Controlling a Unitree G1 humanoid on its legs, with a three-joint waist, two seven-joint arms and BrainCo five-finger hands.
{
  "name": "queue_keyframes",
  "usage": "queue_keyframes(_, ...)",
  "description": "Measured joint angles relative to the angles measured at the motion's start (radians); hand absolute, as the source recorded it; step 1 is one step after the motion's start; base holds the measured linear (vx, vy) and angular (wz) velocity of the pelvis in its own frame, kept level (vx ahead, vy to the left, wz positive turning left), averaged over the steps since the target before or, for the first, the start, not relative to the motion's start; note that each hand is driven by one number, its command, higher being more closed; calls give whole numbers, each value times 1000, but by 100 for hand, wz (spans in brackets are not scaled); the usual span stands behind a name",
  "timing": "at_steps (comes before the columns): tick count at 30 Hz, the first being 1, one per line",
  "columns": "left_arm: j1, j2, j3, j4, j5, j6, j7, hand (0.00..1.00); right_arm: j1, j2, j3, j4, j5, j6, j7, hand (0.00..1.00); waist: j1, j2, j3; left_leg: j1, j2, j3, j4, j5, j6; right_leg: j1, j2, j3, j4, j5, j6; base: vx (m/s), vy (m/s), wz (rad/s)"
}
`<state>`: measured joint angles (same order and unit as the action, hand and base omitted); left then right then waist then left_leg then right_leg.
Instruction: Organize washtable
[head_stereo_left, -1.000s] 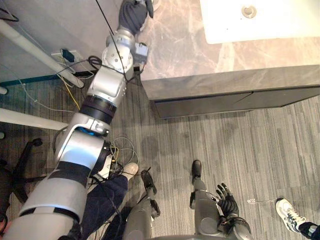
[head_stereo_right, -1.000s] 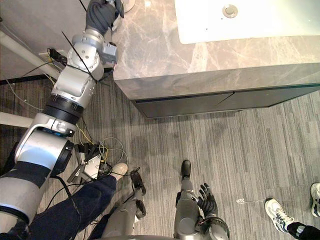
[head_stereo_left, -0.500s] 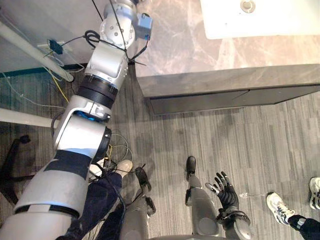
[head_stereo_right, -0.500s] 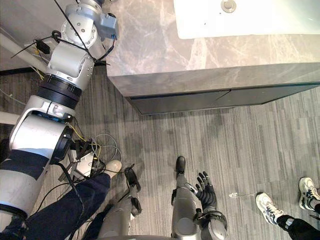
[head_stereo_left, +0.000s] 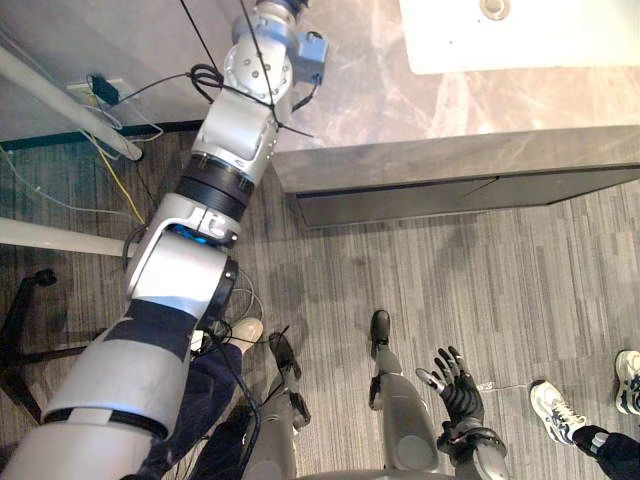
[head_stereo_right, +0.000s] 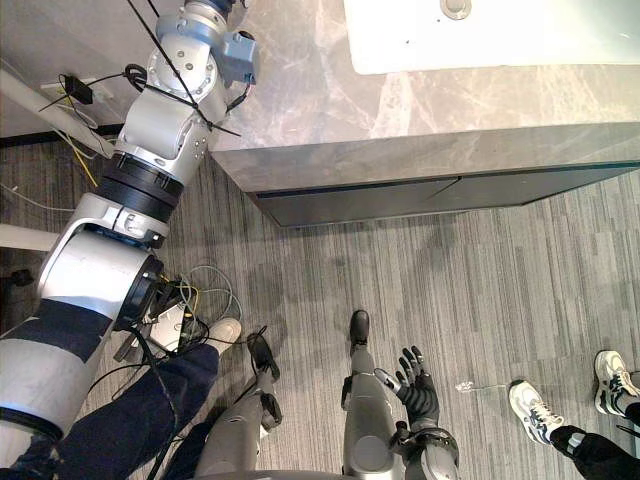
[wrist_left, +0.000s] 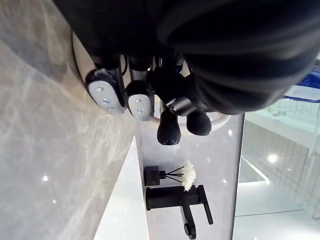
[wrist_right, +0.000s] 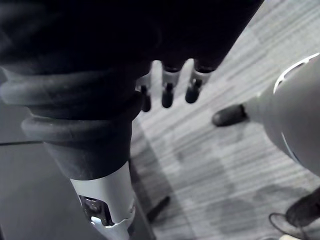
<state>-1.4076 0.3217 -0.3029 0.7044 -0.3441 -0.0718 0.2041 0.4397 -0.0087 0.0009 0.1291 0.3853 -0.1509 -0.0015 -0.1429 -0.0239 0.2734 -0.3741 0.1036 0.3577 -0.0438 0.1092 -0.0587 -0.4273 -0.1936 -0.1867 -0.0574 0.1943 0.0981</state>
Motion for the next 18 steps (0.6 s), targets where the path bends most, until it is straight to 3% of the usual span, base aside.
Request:
queue_keyframes(7,4,-59,1,0,-1,-3,-1,100,0,-1,0,-1,0,0,-2,0,23,-6,-4,1,10,6,21,-5,-1,7,5,2,2,1,-1,2,-11,-4)
queue_keyframes(18,15,-64,0,0,-20,-5,0,100,0,-9,2,2,0,1,-3,0,26,-15,-14,0,33,3,20,-10,-5,9,23,-4,2,1,0,0,-3,0)
